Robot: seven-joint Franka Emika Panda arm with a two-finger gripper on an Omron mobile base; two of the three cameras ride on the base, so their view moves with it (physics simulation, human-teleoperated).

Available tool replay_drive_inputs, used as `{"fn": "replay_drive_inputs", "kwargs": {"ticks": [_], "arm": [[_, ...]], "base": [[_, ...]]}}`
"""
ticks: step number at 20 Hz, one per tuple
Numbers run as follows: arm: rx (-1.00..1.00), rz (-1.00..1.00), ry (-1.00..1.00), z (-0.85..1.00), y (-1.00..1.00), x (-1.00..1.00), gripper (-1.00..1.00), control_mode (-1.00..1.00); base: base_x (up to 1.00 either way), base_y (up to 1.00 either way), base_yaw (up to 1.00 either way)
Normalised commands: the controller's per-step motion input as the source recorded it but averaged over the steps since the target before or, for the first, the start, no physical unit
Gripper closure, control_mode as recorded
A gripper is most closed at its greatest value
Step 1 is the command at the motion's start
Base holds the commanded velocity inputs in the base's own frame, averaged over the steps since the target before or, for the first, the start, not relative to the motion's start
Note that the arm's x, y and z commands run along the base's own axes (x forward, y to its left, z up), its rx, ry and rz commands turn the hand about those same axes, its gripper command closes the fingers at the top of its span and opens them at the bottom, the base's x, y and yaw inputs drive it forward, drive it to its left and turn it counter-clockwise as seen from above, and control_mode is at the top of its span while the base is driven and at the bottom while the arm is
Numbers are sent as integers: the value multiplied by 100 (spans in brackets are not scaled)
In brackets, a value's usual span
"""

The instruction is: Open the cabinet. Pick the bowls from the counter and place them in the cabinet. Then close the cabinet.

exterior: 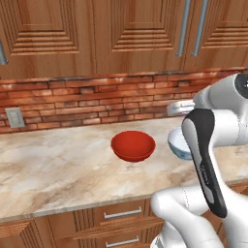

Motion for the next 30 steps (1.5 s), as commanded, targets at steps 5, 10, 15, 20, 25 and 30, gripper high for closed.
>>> {"fn": "replay_drive_inputs", "kwargs": {"ticks": [5, 10, 15, 20, 25, 30], "arm": [[3, 0, 0, 77, -14, 0, -100, -100], [1, 0, 0, 65, -13, 0, -100, -100], [0, 0, -3, 47, -27, 0, -100, -100], [1, 0, -2, 20, -35, 7, -100, -100], [0, 0, 0, 11, -26, 26, -100, -100], [0, 0, 0, 0, -27, 40, -100, -100]], "base": [[0, 0, 0], [0, 0, 0], [0, 0, 0], [0, 0, 0], [0, 0, 0], [0, 0, 0]]}}
